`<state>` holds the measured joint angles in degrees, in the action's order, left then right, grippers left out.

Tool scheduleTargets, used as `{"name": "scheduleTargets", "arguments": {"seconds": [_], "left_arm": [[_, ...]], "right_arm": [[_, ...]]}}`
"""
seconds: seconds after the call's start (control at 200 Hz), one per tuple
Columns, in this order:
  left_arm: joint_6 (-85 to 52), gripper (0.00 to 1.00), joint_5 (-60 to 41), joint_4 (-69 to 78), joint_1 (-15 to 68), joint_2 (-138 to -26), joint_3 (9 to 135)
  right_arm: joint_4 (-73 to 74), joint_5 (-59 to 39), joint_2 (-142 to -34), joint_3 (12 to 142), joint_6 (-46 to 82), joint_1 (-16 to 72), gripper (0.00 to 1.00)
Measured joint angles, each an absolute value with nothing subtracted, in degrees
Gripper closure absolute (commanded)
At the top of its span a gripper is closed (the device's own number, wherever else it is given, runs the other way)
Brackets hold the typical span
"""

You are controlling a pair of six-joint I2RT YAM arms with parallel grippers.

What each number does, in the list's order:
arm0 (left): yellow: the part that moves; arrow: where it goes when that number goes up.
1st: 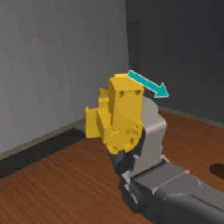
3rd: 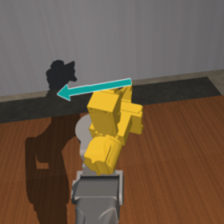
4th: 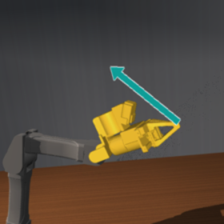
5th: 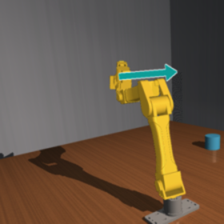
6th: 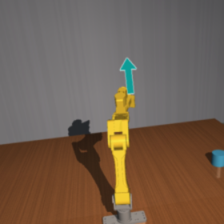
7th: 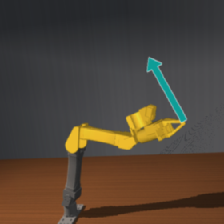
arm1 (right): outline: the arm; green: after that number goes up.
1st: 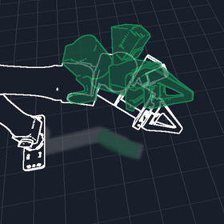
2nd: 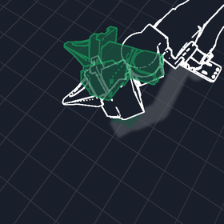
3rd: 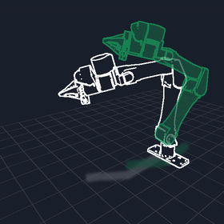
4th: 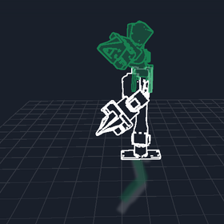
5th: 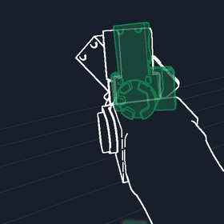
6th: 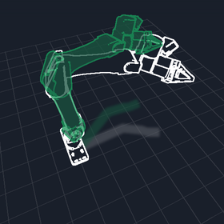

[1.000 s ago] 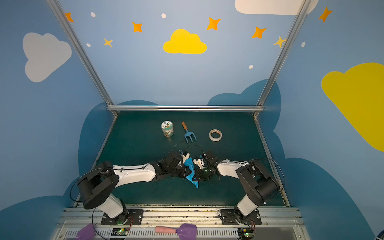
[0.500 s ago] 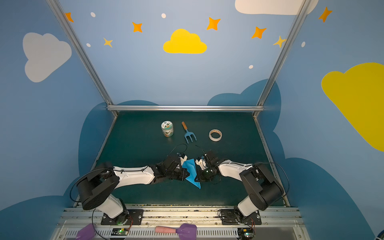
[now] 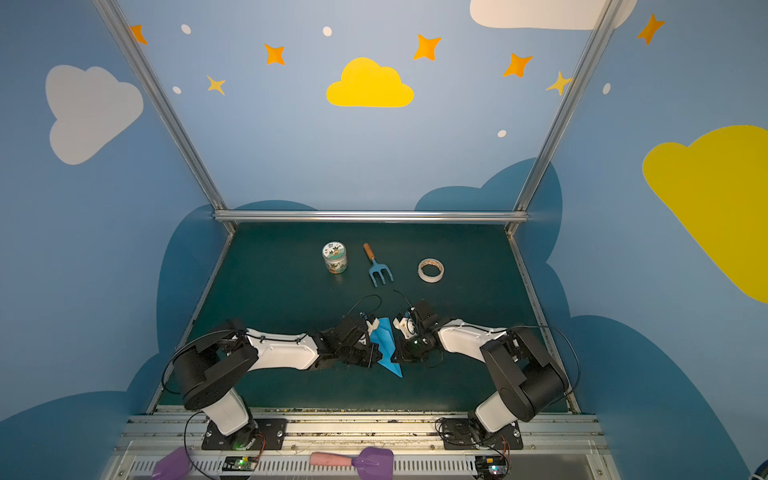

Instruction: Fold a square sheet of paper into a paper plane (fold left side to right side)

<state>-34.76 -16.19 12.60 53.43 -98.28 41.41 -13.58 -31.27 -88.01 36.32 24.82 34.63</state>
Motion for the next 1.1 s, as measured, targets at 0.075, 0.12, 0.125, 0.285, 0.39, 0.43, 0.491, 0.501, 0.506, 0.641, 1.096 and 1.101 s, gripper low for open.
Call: {"name": "scheduleTargets", "arguments": {"seconds": [0.075, 0.12, 0.125, 0.285, 0.39, 0.43, 0.491, 0.501, 0.506, 0.641, 1.096, 1.101], "left_arm": [[-34.76, 0.96, -16.19, 12.62, 53.43, -98.28, 41.39], [-34.76, 0.96, -16.19, 12.62, 53.43, -98.28, 41.39], [-34.76, 0.96, -16.19, 12.62, 53.43, -98.28, 41.39], [-34.76, 0.96, -16.21, 12.69, 53.43, -98.37, 41.41], [-34.76, 0.96, -16.21, 12.71, 53.43, -98.37, 41.41], [-34.76, 0.96, -16.21, 12.71, 53.43, -98.37, 41.39], [-34.76, 0.96, -16.21, 12.71, 53.43, -98.37, 41.41], [-34.76, 0.96, -16.21, 12.71, 53.43, -98.37, 41.39], [-34.76, 0.96, -16.21, 12.71, 53.43, -98.37, 41.41], [-34.76, 0.96, -16.21, 12.73, 53.43, -98.39, 41.39], [-34.76, 0.96, -16.19, 13.04, 53.49, -98.48, 41.39], [-34.76, 0.96, -16.19, 13.04, 53.49, -98.48, 41.39]], "right_arm": [[-13.47, -31.29, -88.01, 36.21, 24.82, 34.57, 1.00], [-13.30, -31.33, -88.01, 36.10, 24.82, 34.57, 1.00], [-13.28, -31.33, -88.01, 36.10, 24.84, 34.57, 1.00], [-12.29, -31.57, -88.01, 35.44, 24.88, 34.46, 1.00], [-11.38, -32.14, -88.01, 34.89, 25.28, 34.20, 1.00], [-10.96, -32.23, -87.90, 34.63, 25.54, 34.20, 0.98], [-10.35, -32.32, -87.53, 34.15, 25.93, 34.20, 0.88], [-10.28, -32.34, -87.46, 34.06, 26.13, 34.22, 0.86], [-10.26, -32.36, -87.44, 34.04, 26.22, 34.22, 0.85], [-9.74, -32.93, -86.46, 33.74, 26.89, 34.30, 0.73], [-14.09, -31.44, -82.91, 34.61, 26.79, 34.28, 0.84], [-14.13, -31.40, -82.91, 34.61, 26.76, 34.28, 0.84]]}}
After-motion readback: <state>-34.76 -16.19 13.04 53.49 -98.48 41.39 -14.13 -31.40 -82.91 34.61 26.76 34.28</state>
